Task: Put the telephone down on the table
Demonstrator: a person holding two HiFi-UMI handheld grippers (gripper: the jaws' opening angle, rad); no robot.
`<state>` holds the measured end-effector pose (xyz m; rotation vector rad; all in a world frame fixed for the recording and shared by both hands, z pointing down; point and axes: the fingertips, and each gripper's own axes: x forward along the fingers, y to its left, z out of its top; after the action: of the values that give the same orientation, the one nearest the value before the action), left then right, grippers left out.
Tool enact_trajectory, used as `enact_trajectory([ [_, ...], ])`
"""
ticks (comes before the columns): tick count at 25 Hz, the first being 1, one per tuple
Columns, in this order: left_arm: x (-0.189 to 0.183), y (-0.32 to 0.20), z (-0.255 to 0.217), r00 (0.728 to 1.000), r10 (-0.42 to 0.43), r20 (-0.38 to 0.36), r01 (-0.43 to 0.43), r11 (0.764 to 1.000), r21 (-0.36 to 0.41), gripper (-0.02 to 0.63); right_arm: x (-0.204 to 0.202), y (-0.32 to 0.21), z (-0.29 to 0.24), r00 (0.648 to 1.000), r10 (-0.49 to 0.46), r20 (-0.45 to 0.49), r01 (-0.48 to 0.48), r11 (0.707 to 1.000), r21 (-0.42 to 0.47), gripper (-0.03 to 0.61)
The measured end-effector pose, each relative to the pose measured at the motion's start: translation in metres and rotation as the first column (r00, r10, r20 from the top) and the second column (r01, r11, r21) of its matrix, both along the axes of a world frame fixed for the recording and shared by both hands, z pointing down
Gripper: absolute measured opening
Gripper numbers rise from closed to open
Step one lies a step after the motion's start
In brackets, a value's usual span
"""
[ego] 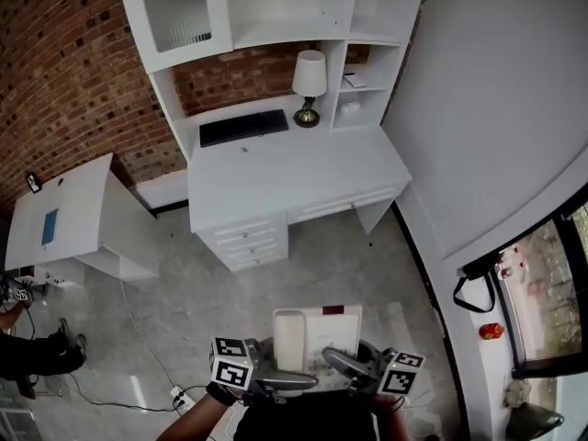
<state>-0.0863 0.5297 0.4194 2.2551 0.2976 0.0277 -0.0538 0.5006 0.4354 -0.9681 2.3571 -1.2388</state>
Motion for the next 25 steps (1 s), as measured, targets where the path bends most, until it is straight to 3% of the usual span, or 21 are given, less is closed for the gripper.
enact_trajectory([
  [12, 0.142, -0.131, -0.022, 0.999, -0.038, 0.027, 0.038, 0.999, 0.002, 0.482, 0.141, -0.133, -0.022, 0.999, -0.037, 0.017, 0.037, 0.999, 0.026, 0.244],
  [18, 0.162, -0.167, -0.018, 0.996, -0.078, 0.045, 0.078, 0.997, 0.012, 0.482, 0.159, -0.170, -0.017, 0.996, -0.081, 0.045, 0.080, 0.997, 0.021, 0.244],
  [25, 0.151, -0.205, -0.007, 0.983, -0.162, 0.089, 0.164, 0.986, -0.011, 0.482, 0.145, -0.211, -0.006, 0.982, -0.178, 0.058, 0.178, 0.984, 0.006, 0.244],
])
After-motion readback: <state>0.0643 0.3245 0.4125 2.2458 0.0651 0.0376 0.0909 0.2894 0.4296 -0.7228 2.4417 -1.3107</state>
